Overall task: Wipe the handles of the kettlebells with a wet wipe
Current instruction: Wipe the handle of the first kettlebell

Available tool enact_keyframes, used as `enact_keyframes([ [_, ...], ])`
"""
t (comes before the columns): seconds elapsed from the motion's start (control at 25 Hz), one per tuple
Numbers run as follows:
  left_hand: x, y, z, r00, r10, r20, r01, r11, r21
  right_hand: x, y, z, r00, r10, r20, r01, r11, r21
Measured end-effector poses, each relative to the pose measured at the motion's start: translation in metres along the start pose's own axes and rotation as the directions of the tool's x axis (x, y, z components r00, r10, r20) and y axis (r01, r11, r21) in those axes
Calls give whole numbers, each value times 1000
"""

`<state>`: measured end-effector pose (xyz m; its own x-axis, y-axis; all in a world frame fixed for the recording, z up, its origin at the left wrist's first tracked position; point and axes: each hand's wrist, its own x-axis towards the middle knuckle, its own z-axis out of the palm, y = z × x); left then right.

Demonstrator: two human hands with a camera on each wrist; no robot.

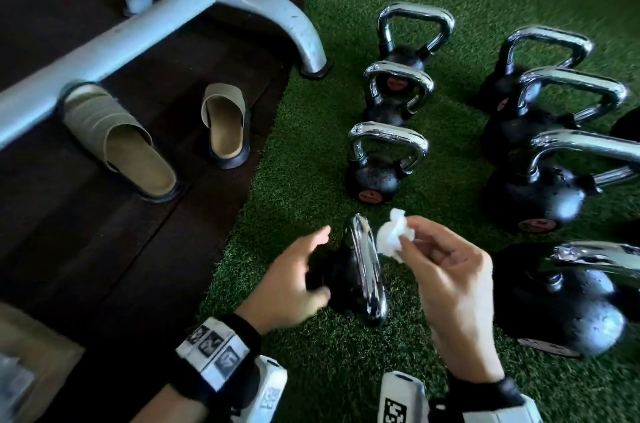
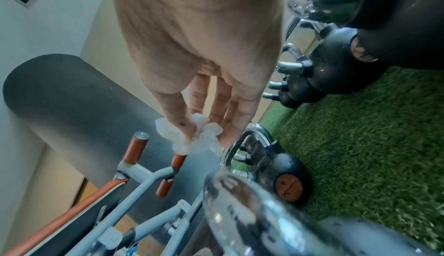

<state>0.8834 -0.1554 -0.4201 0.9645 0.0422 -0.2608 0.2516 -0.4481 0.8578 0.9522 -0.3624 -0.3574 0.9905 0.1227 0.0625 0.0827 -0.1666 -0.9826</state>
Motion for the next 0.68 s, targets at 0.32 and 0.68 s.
enact_keyframes([
  [0.32,25,-25,74,987,157,-45,-133,932,338,16,32,-11,991,137,0,-135,973,-189],
  [0.68,44,-15,20,933,301,196,-312,949,32,53,75,31,983,168,72,-122,896,-426],
])
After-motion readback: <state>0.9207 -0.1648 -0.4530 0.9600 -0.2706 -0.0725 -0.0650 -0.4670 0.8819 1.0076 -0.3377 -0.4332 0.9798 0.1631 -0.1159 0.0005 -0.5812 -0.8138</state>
